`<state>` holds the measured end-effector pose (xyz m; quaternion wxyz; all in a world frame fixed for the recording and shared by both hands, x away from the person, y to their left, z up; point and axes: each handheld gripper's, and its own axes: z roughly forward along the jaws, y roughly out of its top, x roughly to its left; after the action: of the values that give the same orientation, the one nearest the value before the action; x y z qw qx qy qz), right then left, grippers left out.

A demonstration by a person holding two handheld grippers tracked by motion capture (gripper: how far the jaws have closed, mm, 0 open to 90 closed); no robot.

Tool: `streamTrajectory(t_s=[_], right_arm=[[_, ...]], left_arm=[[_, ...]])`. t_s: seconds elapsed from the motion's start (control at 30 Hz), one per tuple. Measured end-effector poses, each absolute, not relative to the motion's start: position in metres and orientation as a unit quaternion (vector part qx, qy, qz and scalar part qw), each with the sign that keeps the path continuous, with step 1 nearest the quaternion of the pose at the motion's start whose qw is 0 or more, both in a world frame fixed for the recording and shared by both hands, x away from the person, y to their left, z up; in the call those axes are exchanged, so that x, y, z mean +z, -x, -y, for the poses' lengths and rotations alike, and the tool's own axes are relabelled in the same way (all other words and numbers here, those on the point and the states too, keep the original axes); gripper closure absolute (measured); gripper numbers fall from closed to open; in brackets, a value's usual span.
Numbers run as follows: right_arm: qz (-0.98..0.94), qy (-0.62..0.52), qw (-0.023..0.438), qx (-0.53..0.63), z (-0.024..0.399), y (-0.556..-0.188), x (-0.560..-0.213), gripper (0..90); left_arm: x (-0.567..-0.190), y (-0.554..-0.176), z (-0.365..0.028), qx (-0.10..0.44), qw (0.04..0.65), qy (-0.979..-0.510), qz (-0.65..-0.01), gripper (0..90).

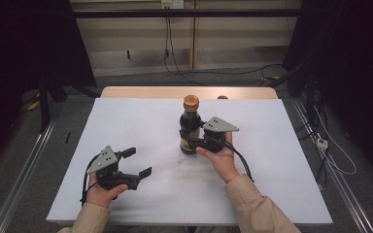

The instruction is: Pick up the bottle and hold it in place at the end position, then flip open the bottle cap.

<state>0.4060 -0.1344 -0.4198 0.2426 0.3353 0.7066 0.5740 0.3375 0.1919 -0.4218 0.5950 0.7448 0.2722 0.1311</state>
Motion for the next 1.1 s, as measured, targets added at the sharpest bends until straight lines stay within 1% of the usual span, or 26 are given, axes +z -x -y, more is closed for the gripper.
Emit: streamTrajectory(t_s=[0.13, 0.17, 0.53, 1.1], right_arm=[[-0.707, -0.335, 0.242, 0.574, 0.134, -0.406, -0.42, 30.4], [-0.707, -0.334, 0.242, 0.574, 0.134, -0.406, -0.42, 30.4], [-0.706, -0.335, 0.243, 0.574, 0.134, -0.406, -0.42, 30.3], [-0.707, -0.335, 0.242, 0.574, 0.135, -0.406, -0.42, 30.3]], left_arm=[[-0.418, -0.34, -0.19, 0.131, 0.598, -0.742, -0.274, 4.5], [-0.416, -0.342, -0.189, 0.121, 0.601, -0.739, -0.279, 4.1], [-0.403, -0.352, -0.181, 0.103, 0.608, -0.734, -0.285, 3.7], [-0.382, -0.368, -0.165, 0.112, 0.598, -0.735, -0.301, 3.7]])
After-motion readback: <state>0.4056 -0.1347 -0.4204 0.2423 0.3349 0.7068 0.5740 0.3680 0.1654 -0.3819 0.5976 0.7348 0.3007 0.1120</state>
